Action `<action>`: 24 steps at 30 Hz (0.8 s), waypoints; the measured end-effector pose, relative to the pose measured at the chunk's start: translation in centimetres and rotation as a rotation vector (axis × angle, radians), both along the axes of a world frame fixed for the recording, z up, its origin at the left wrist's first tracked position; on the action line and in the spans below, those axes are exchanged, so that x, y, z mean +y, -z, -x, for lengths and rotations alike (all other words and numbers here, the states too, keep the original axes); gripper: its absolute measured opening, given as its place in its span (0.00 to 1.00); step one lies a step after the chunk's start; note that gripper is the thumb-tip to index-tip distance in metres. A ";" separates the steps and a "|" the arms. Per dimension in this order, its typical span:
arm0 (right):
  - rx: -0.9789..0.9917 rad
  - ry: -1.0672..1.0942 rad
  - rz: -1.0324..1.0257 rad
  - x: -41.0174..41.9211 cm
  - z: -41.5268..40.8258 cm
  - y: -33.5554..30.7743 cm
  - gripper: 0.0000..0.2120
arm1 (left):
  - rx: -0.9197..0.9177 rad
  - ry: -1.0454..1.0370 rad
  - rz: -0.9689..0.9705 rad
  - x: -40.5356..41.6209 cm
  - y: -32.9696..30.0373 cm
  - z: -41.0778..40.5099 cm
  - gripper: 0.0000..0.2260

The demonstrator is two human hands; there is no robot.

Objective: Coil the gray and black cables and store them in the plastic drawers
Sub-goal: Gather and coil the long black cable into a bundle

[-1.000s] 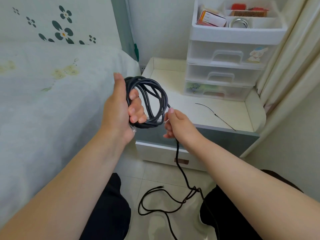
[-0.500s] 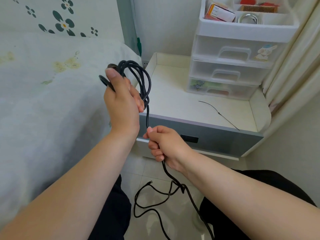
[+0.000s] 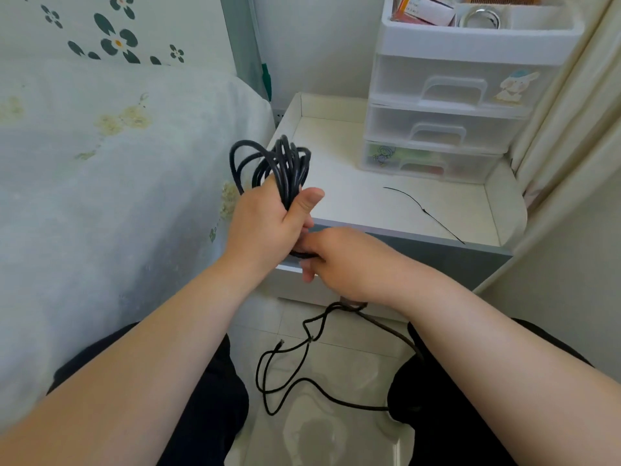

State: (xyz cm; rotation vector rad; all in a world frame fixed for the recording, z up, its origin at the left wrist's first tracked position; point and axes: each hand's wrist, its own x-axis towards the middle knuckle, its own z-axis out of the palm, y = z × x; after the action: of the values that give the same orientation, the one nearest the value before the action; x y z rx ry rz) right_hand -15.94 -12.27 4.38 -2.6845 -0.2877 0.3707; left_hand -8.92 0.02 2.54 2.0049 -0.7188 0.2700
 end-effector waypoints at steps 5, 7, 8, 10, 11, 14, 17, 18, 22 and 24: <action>-0.342 0.044 -0.038 -0.3 0.6 -1.2 0.07 | 0.212 -0.030 -0.088 0.3 -0.5 -0.3 0.28; -0.503 0.105 -0.071 -0.5 0.4 -1.6 0.11 | 0.461 0.065 -0.049 0.4 -0.7 0.3 0.29; -0.548 0.137 -0.089 -0.6 0.2 -1.7 0.13 | 0.620 0.120 0.006 0.4 -0.8 0.7 0.31; -0.541 0.198 -0.167 -0.9 -0.3 -1.6 0.15 | 0.813 0.201 0.064 0.4 -0.6 1.4 0.35; -0.511 0.225 -0.218 -1.0 -0.5 -1.5 0.16 | 0.879 0.237 0.087 0.4 -0.5 1.6 0.36; -0.478 0.299 -0.287 -1.2 -1.3 -1.0 0.20 | 1.029 0.356 0.141 0.3 -0.7 1.8 0.37; -0.460 0.372 -0.331 -1.5 -2.2 -0.7 0.22 | 1.184 0.454 0.149 0.5 -0.9 1.7 0.37; -0.443 0.390 -0.342 -1.6 -2.6 -0.6 0.23 | 1.222 0.498 0.149 0.6 -0.8 1.8 0.36; -0.274 0.378 -0.479 -2.3 -4.2 0.0 0.27 | 1.225 0.691 0.135 0.9 -0.7 2.1 0.22; -0.192 0.362 -0.623 -2.8 -4.6 0.1 0.26 | 1.189 0.672 0.122 0.9 -0.9 2.0 0.16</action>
State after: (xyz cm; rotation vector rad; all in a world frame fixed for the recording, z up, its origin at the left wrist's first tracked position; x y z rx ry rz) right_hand -11.32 -15.07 4.32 -2.0931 0.0347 -0.0830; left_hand -10.96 0.91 3.42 1.3329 -0.4946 -1.1460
